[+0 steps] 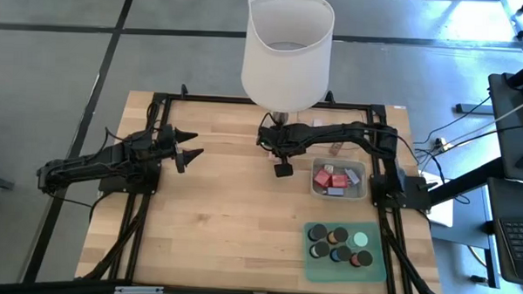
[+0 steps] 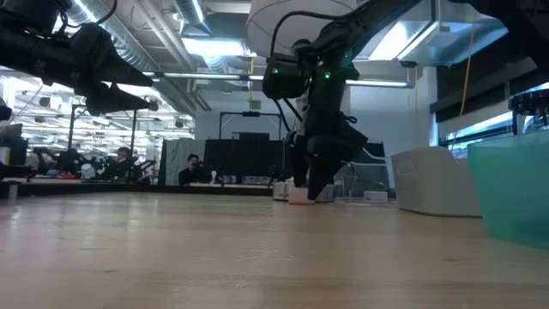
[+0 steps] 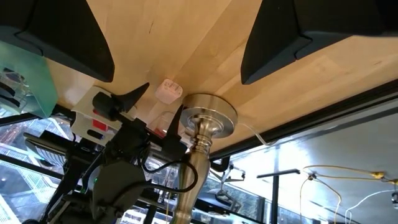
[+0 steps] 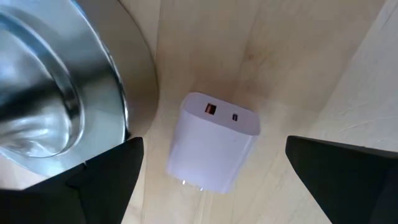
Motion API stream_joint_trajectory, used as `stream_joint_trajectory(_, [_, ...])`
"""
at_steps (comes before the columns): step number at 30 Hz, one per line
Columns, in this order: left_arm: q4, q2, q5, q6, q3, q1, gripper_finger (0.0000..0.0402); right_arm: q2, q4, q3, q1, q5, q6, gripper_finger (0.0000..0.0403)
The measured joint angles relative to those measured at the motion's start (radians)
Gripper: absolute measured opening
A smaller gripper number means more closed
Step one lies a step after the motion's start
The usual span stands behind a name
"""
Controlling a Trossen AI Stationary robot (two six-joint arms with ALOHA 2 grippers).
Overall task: Pick & Place Office items
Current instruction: Put the pink charger adapter into the gray bin
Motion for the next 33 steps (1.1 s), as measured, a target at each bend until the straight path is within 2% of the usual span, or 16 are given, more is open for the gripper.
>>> stream_joint_trajectory(12, [0.000,0.000,0.000,0.000,0.000,0.000,0.0347,0.000,-0.001,0.000,0.000,-0.015,-0.026,0.0376])
stream_joint_trajectory(33, [0.000,0.000,0.000,0.000,0.000,0.000,0.0347,0.003,-0.020,-0.002,0.002,-0.030,-0.146,0.0243])
